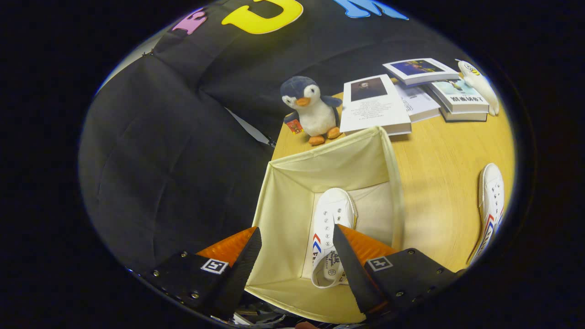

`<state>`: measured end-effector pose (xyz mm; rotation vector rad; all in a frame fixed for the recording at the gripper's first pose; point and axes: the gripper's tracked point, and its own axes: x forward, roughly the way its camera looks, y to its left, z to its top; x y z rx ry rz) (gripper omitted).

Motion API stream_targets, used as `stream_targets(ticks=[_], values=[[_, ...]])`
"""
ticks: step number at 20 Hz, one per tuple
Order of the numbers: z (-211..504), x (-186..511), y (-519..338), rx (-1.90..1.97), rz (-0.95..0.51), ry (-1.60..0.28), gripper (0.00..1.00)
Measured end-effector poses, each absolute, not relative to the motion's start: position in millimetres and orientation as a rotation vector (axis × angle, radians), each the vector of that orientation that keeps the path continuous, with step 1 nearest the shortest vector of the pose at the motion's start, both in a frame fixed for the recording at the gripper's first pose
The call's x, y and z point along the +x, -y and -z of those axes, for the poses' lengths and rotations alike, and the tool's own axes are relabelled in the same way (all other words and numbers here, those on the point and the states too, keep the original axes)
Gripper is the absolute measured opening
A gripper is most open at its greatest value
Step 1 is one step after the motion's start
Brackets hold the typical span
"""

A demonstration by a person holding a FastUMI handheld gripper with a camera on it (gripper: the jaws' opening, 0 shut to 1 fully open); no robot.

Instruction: Open the storage box then place both shoes into the box .Put the left shoe in first, then the right shoe, with the right side of both shoes facing outward in a uniform manner.

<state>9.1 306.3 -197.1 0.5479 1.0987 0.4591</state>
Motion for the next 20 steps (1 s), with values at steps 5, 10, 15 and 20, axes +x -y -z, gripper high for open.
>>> stream_targets(ticks=[5,10,15,20], values=[[177,22,-244,0.426,-0.437,-0.998,0.97],[183,21,-181,0.364,-0.367,-0.980,0.97],[203,19,-121,0.343,-0.268,-0.993,0.97],[233,13,-58,0.248,-0.180,-1.020,0.97]])
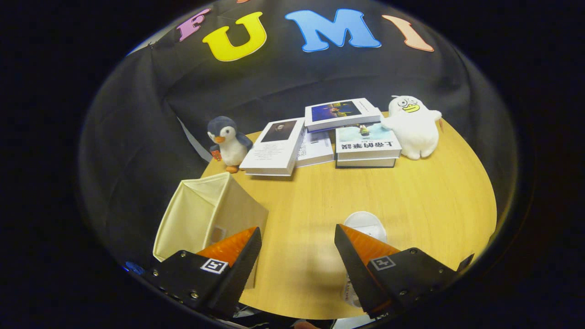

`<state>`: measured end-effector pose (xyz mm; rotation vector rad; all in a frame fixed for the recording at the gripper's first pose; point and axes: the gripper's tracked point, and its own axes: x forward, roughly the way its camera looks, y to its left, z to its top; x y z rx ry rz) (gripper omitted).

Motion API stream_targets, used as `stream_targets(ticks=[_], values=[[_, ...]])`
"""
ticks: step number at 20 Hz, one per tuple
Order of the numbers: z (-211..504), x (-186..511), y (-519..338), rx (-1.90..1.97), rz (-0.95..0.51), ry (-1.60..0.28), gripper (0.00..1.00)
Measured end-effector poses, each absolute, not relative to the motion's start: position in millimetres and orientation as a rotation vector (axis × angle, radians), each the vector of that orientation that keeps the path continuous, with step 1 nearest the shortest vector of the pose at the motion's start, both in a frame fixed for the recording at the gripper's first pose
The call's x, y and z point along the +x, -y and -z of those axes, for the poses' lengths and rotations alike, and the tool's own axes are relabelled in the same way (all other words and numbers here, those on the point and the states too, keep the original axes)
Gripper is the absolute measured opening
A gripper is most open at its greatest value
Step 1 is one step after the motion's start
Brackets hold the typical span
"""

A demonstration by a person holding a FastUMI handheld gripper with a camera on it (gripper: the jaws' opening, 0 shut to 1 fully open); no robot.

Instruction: Open the storage box then place both shoes into the box .Put the left shoe in first, then the right shoe, with the right side of both shoes facing outward in a uniform manner.

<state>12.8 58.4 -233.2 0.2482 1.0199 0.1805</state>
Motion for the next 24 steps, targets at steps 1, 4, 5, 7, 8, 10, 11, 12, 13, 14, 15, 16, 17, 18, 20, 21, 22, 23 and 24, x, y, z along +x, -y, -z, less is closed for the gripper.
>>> stream_targets(ticks=[1,4,5,7,8,10,11,12,13,14,15,16,17,18,20,21,22,23,24], values=[[242,11,-46,0.219,-0.166,-1.030,0.97],[265,3,-14,0.147,-0.119,-1.058,0.97],[270,0,-8,0.138,-0.110,-1.067,0.97],[287,-6,3,0.125,-0.079,-1.095,0.97],[293,-7,9,0.128,-0.067,-1.106,0.97],[304,-12,21,0.129,-0.043,-1.132,0.97],[310,-15,26,0.124,-0.029,-1.144,0.97],[316,-18,32,0.117,-0.019,-1.159,0.97],[321,-22,35,0.109,-0.012,-1.174,0.97],[325,-26,39,0.097,-0.009,-1.188,0.97],[332,-30,44,0.078,-0.001,-1.208,0.97],[336,-35,47,0.064,0.003,-1.223,0.97],[339,-38,49,0.056,0.005,-1.236,0.97],[341,-40,49,0.058,0.002,-1.241,0.97],[345,-40,48,0.067,0.003,-1.246,0.97],[349,-42,48,0.064,0.003,-1.257,0.98],[352,-43,46,0.068,0.002,-1.267,0.97],[356,-44,47,0.060,0.014,-1.278,0.97],[360,-46,46,0.051,0.013,-1.296,0.97]])
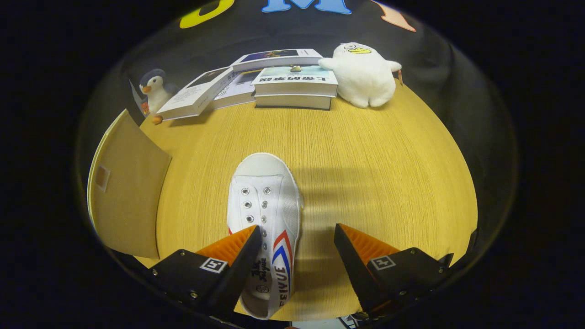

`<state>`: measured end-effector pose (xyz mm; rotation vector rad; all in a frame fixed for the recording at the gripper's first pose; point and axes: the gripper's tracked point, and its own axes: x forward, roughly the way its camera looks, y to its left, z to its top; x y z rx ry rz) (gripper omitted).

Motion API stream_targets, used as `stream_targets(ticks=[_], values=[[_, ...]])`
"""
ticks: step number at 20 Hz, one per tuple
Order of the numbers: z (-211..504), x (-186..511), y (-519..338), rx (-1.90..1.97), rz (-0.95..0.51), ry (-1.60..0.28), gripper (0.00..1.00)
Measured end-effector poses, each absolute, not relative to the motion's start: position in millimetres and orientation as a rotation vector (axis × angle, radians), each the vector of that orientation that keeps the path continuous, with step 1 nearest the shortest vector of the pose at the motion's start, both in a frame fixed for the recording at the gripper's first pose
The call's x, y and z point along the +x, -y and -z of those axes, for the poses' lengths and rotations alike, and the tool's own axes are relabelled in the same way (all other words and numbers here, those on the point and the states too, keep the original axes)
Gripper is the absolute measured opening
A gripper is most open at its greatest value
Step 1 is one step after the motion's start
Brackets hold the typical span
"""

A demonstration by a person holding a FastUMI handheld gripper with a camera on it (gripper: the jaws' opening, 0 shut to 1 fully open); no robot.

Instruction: Open the storage box then place both shoes into the box .Put the left shoe in first, then the right shoe, with the right side of both shoes facing outward in a uniform manner.

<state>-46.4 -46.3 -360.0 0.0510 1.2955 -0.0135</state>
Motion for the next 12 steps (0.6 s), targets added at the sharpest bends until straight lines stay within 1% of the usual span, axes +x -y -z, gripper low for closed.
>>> stream_targets(ticks=[2,4,6,7,9,10,12], values=[[364,-44,42,0.062,0.019,-1.302,0.98],[364,-45,39,0.075,0.002,-1.310,0.94],[364,-45,33,0.097,-0.023,-1.321,0.84],[365,-45,25,0.121,-0.043,-1.326,0.72],[366,-45,26,0.099,-0.033,-1.336,0.50],[364,-45,28,0.086,-0.031,-1.339,0.49],[363,-45,27,0.101,-0.031,-1.347,0.42]])
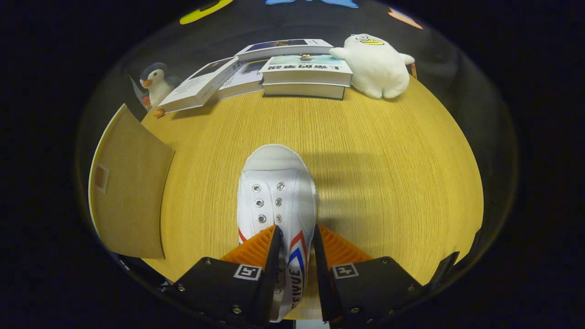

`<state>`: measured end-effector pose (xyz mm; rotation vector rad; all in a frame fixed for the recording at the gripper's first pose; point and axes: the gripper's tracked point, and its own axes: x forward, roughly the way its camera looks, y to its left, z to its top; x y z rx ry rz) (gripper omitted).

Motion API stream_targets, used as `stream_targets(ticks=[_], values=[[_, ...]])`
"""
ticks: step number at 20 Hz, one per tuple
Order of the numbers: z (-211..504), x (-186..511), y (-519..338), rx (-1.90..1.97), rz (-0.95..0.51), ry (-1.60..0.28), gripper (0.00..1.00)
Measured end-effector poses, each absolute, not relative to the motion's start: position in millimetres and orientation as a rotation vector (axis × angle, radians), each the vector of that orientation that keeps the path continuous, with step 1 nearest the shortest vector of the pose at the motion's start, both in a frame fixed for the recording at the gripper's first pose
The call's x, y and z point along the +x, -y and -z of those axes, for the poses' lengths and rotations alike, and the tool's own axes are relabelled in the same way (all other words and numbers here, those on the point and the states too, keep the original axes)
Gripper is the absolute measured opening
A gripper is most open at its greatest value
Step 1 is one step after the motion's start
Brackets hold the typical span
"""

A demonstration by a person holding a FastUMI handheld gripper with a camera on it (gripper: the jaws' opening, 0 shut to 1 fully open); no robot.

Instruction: Open the storage box then place both shoes into the box .Put the left shoe in first, then the right shoe, with the right side of both shoes facing outward in a uniform manner.

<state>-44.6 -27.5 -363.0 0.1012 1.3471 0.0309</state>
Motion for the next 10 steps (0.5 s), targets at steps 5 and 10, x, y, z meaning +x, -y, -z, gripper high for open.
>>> stream_targets(ticks=[5,10], values=[[362,-45,31,0.135,0.007,-1.343,0.21],[354,-48,32,0.295,0.108,-1.342,0.02]])
